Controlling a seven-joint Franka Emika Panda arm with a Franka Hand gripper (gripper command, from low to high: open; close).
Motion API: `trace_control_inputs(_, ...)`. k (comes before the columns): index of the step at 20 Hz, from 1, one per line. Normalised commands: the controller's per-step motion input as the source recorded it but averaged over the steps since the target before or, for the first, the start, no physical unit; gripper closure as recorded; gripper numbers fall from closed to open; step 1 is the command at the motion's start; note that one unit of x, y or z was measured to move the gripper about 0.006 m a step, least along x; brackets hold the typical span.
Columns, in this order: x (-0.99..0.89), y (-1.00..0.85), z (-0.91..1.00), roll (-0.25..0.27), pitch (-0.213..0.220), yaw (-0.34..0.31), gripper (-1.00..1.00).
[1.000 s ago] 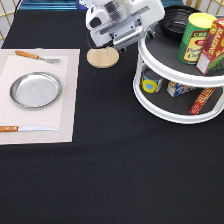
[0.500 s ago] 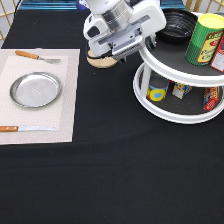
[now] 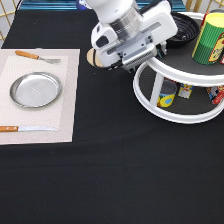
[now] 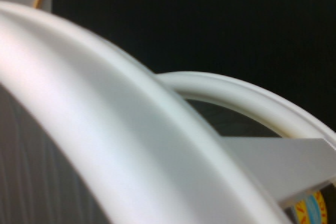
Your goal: Pick up the bowl from the lazy Susan and put bowl on the plate
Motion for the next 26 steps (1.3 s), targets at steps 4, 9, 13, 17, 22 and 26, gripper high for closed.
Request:
trace_control_inputs(4,0.27,0.0,0.48,0.0,-0.002,0.136,-1.0)
trace_control_inputs(9,0.02,-0.14,0.9,-0.035,-0.048,0.081,-1.0)
trace_control_inputs(13,-0.34,-0.08,0.98,-0.118,-0.113,0.026,-1.0)
trace_control_inputs(17,-0.76,0.0,0.73,-0.201,-0.186,0.0,-1.0)
trace_control_inputs(22,-0.86,0.1,0.3,-0.227,-0.14,0.0,-1.0)
trace_control_inputs(26,-0.86,0.17,-0.14,-0.181,-0.026,-0.025,-1.0)
